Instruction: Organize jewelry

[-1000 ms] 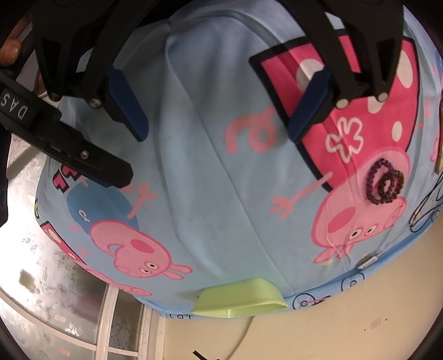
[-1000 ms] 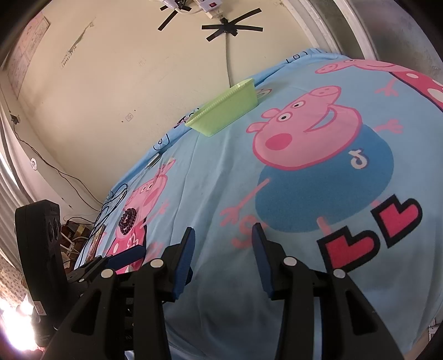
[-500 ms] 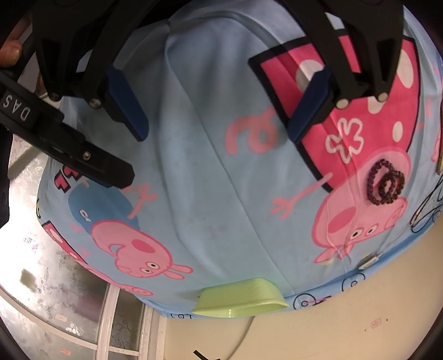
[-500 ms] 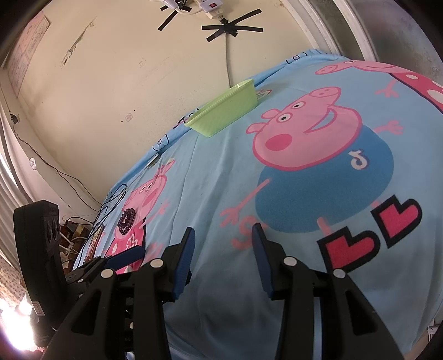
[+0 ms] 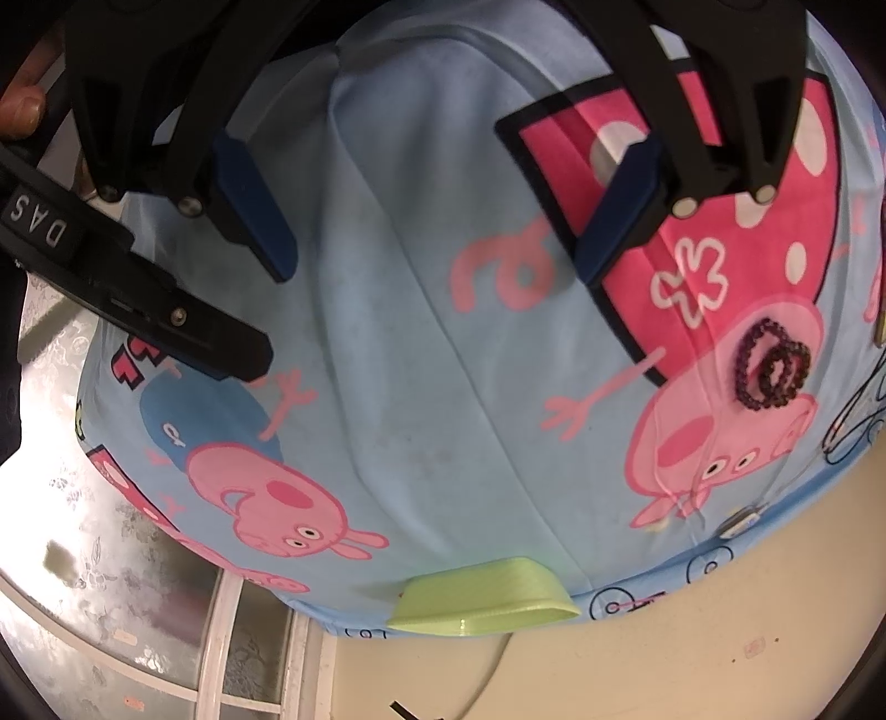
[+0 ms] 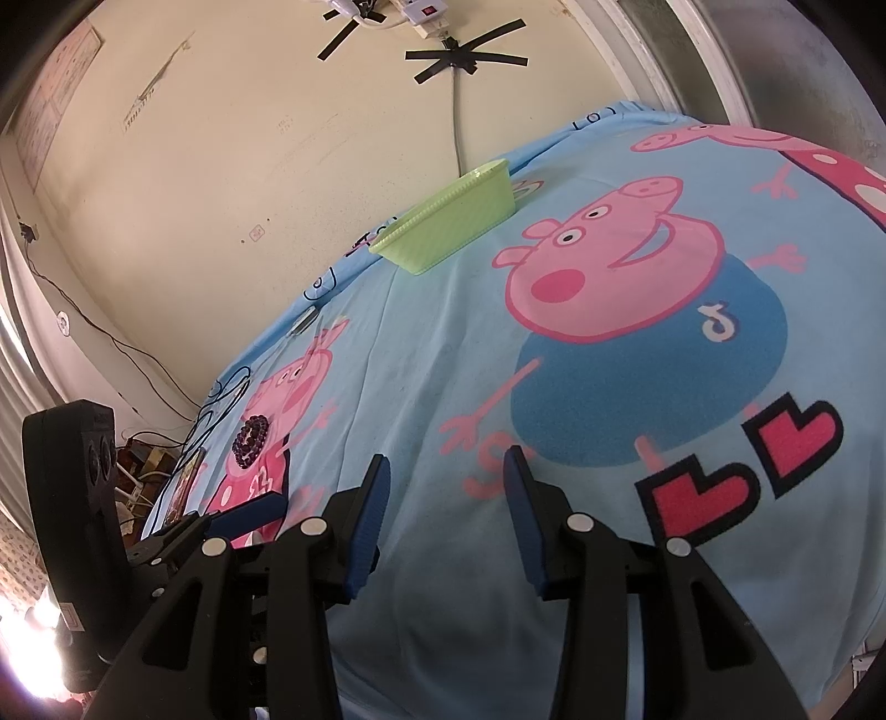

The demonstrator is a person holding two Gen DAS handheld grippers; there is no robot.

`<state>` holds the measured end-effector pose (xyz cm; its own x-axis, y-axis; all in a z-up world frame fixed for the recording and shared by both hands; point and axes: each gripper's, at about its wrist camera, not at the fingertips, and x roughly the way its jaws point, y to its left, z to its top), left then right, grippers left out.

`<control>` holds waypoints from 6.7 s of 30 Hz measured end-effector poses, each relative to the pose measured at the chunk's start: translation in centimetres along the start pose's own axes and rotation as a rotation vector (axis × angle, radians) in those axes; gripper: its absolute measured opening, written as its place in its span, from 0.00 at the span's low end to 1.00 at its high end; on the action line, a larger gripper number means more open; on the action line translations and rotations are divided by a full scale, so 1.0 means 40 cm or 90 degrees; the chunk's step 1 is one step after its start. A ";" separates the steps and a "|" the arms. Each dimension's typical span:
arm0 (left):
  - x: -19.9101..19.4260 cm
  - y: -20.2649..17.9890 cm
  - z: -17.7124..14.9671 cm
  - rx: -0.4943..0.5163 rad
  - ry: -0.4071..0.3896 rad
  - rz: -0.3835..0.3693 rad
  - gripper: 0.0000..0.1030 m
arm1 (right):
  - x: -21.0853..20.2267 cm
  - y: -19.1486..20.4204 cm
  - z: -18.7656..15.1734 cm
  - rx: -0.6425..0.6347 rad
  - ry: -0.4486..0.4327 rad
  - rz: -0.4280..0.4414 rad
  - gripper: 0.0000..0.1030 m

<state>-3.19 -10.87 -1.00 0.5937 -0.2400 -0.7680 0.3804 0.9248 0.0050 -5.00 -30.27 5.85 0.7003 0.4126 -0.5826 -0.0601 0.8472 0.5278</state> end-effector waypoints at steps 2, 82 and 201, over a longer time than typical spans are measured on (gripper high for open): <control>0.000 0.004 0.000 0.002 0.000 -0.003 0.94 | 0.000 0.001 0.000 -0.001 0.000 -0.001 0.18; 0.085 0.049 0.208 0.060 0.032 -0.124 0.07 | 0.134 0.064 0.149 -0.236 0.058 -0.045 0.00; -0.074 0.286 -0.007 -0.082 -0.059 0.115 0.76 | 0.162 0.212 0.052 -0.182 0.059 -0.001 0.16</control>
<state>-0.81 0.50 1.15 0.7091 -0.0874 -0.6996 0.1715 0.9839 0.0508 0.52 -21.11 7.83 0.6330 0.4291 -0.6443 -0.2658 0.9022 0.3397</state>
